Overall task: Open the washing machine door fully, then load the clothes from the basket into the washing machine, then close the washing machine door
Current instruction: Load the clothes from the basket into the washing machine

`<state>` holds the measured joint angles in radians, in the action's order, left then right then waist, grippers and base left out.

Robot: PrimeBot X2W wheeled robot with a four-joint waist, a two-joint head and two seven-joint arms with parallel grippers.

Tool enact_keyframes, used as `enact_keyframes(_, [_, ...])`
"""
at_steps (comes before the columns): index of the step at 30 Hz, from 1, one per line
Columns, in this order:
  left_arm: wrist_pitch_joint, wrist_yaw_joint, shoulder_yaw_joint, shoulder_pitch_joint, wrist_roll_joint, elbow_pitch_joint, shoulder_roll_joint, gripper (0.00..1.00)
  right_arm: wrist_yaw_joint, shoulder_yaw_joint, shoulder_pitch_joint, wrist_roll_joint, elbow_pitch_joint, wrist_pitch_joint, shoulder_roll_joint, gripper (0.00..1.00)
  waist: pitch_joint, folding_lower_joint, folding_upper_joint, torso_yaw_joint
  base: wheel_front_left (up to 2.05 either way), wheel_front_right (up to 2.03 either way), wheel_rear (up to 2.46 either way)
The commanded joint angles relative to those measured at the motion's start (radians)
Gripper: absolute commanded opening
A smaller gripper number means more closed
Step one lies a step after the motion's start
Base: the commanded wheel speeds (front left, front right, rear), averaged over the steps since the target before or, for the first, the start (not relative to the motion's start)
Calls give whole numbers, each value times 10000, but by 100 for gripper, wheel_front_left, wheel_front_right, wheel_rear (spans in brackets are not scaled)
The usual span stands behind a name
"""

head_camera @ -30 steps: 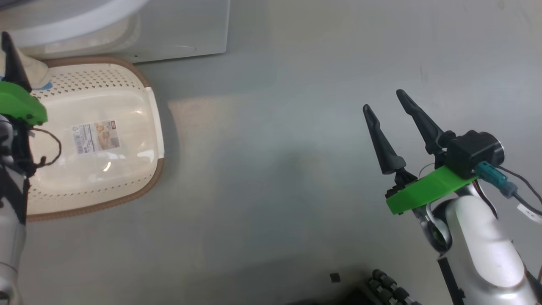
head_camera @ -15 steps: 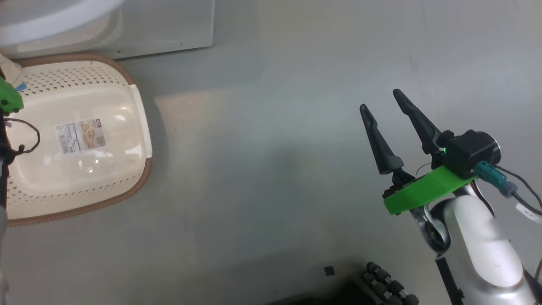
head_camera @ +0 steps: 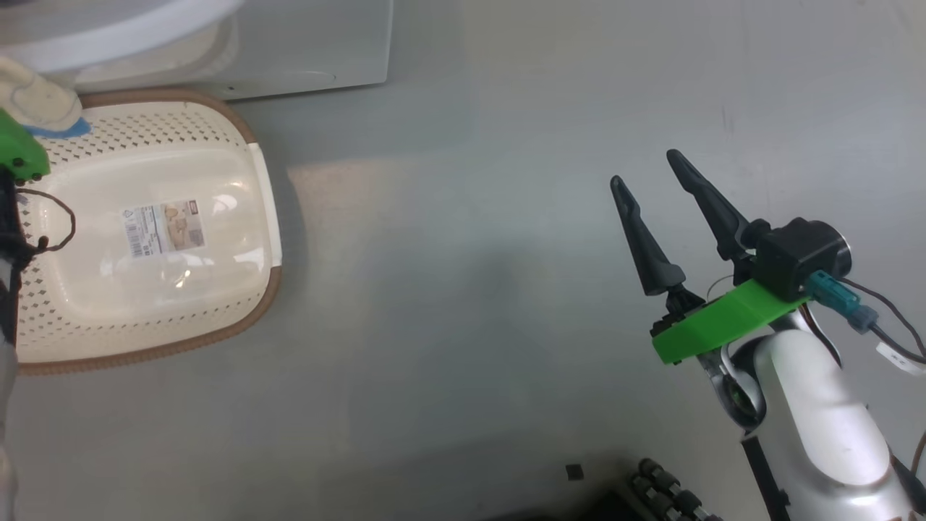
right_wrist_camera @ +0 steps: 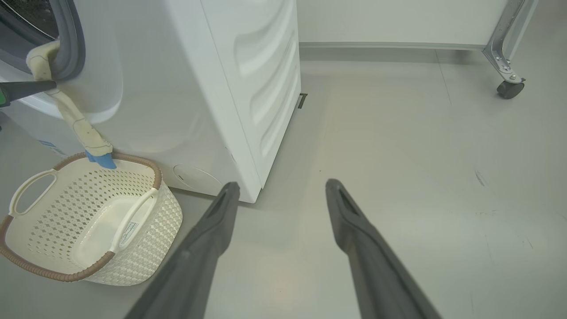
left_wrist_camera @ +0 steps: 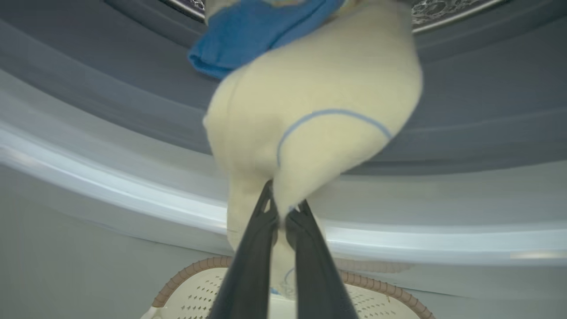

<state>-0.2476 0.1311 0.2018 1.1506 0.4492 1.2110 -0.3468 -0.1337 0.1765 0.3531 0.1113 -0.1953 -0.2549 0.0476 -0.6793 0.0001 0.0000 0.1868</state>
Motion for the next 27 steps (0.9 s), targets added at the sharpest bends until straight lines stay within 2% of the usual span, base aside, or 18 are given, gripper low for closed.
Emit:
enact_keyframes(1, [-132,-8,-34,-168,71,-530,-495,0,30,170,-136,-46,186,-69,26,100,129,-1,0,-89,0,0,0])
enact_keyframes(6, [-138,-6,-176,-880,289,-2036,-764,0,30,169,-201,-69,112,-69,26,100,397,-1,0,-258,0,0,0])
enact_keyframes(13, [-139,-5,-571,-1011,302,-3625,-1283,0,30,158,-222,-98,124,-69,26,100,417,-1,0,-403,0,0,0])
enact_keyframes(18, [177,-5,-559,-259,202,-4038,-1821,0,30,337,-157,-43,174,-69,26,100,152,-1,0,-312,0,0,0])
enact_keyframes(27, [1902,-5,-17,2341,-148,-4196,-3096,0,30,552,102,408,309,-69,26,100,-782,-1,0,376,0,0,0])
